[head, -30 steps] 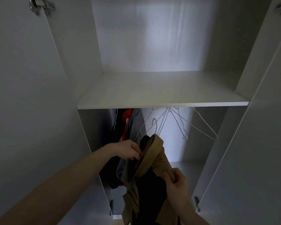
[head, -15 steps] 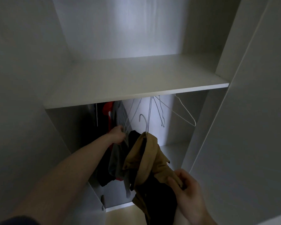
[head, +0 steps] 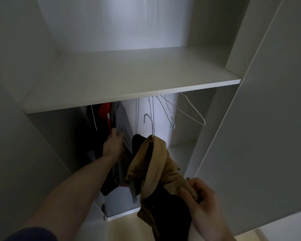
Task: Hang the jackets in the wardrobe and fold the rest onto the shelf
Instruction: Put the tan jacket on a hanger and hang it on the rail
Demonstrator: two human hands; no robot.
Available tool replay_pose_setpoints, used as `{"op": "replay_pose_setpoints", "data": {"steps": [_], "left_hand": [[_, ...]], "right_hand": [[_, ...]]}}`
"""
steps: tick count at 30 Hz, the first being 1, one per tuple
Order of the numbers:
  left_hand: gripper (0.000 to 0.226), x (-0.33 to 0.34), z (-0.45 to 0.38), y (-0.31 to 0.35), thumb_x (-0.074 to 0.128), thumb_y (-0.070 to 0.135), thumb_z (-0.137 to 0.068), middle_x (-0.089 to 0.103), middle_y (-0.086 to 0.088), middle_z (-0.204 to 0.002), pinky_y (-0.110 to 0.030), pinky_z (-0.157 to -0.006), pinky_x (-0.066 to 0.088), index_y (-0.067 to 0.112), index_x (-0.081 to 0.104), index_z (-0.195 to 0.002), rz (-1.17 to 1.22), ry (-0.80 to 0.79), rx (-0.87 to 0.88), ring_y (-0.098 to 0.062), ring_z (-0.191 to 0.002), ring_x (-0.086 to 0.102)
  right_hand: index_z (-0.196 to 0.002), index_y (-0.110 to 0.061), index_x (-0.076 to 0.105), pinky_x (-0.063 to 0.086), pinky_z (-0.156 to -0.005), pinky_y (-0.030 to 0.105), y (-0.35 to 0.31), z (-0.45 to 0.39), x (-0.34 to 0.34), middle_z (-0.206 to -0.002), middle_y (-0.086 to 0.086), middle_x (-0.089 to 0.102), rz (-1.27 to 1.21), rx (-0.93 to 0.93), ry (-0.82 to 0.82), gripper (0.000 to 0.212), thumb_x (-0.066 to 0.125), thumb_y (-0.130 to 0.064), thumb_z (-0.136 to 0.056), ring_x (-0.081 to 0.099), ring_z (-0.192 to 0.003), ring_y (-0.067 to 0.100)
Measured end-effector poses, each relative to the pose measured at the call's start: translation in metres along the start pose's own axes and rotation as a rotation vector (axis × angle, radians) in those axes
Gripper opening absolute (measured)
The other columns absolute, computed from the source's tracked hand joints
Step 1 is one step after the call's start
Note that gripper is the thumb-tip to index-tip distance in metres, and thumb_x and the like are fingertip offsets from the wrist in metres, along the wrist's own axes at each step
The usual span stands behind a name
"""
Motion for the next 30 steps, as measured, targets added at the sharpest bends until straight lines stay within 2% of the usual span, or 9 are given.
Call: {"op": "replay_pose_setpoints", "data": {"steps": [2,5,7,10,13,17,19,24,30], "left_hand": [[0.048,-0.001,0.002,-0.010,0.060,0.011,-0.096,0.029,-0.014,-0.147,-0.040,-0.075,0.052,0.019,0.048,-0.142,0.061,0.040,-0.048,-0.037,-0.118,0.051],[0.036,-0.004,-0.001,-0.024,0.052,0.020,-0.104,0.040,-0.012,-0.143,-0.033,-0.075,0.045,0.015,0.052,-0.140,0.103,-0.059,-0.045,-0.032,-0.110,0.057],[0.030,-0.007,-0.004,-0.031,0.050,0.019,-0.105,0.055,-0.011,-0.134,-0.031,-0.079,0.048,0.013,0.060,-0.132,0.166,-0.122,-0.034,-0.028,-0.107,0.061],[0.026,-0.014,-0.006,-0.037,0.055,0.014,-0.101,0.068,-0.012,-0.124,-0.036,-0.087,0.054,0.014,0.069,-0.123,0.252,-0.135,-0.074,-0.029,-0.108,0.065],[0.031,-0.020,-0.008,-0.041,0.051,0.011,-0.104,0.066,-0.014,-0.130,-0.036,-0.094,0.052,0.013,0.068,-0.130,0.264,-0.137,-0.087,-0.032,-0.115,0.063],[0.028,-0.023,-0.009,-0.050,0.052,0.009,-0.102,0.067,-0.015,-0.127,-0.043,-0.099,0.054,0.010,0.069,-0.125,0.263,-0.149,-0.113,-0.030,-0.113,0.065],[0.029,-0.024,-0.007,-0.056,0.057,0.008,-0.100,0.067,-0.014,-0.130,-0.043,-0.101,0.053,0.013,0.070,-0.125,0.265,-0.141,-0.132,-0.030,-0.117,0.064],[0.044,-0.031,0.000,-0.071,0.057,0.006,-0.099,0.059,-0.015,-0.143,-0.040,-0.102,0.052,0.015,0.059,-0.142,0.268,-0.116,-0.204,-0.032,-0.126,0.060],[0.044,-0.042,0.011,-0.082,0.062,0.010,-0.097,0.057,-0.014,-0.144,-0.038,-0.101,0.054,0.016,0.061,-0.140,0.315,-0.100,-0.254,-0.032,-0.125,0.060]], "right_hand": [[-0.076,-0.026,0.069,0.047,-0.060,0.020,-0.008,-0.003,0.011,-0.071,0.003,0.067,0.025,-0.006,0.021,0.023,0.074,-0.009,-0.091,0.062,-0.064,0.010],[-0.079,-0.023,0.069,0.049,-0.064,0.021,-0.020,-0.012,0.028,-0.073,0.002,0.068,0.031,0.021,0.036,0.018,0.073,-0.012,-0.093,0.065,-0.068,0.014],[-0.081,-0.021,0.070,0.050,-0.067,0.021,-0.028,-0.016,0.039,-0.074,0.000,0.069,0.052,0.024,0.033,0.015,0.072,-0.014,-0.095,0.066,-0.071,0.013],[-0.087,-0.019,0.070,0.056,-0.080,0.033,-0.039,-0.019,0.057,-0.079,-0.001,0.070,0.086,0.032,-0.001,0.009,0.071,-0.019,-0.096,0.068,-0.079,0.018],[-0.089,-0.019,0.070,0.055,-0.080,0.033,-0.043,-0.017,0.070,-0.078,-0.001,0.070,0.122,0.046,-0.020,0.009,0.071,-0.023,-0.096,0.068,-0.078,0.018],[-0.079,-0.014,0.067,0.046,-0.064,0.016,-0.038,-0.004,0.071,-0.069,0.007,0.065,0.097,0.052,-0.009,0.015,0.073,-0.014,-0.093,0.060,-0.066,0.011],[-0.078,-0.013,0.067,0.048,-0.062,0.015,-0.035,0.001,0.073,-0.069,0.008,0.064,0.082,0.070,-0.002,0.016,0.073,-0.011,-0.093,0.060,-0.066,0.011],[-0.077,-0.020,0.065,0.051,-0.066,0.027,-0.030,-0.003,0.086,-0.070,0.001,0.066,0.088,0.062,0.047,0.018,0.071,-0.017,-0.094,0.064,-0.069,0.016],[-0.086,-0.023,0.064,0.054,-0.074,0.036,-0.026,-0.031,0.107,-0.077,-0.003,0.067,0.129,0.058,0.079,0.013,0.065,-0.024,-0.099,0.066,-0.076,0.016]]}}
Point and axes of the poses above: each hand's wrist, its own z-axis away from the middle knuckle, its own x-axis out of the palm, y = z × x, the point moved 2 cm from there along -z, towards the middle knuckle
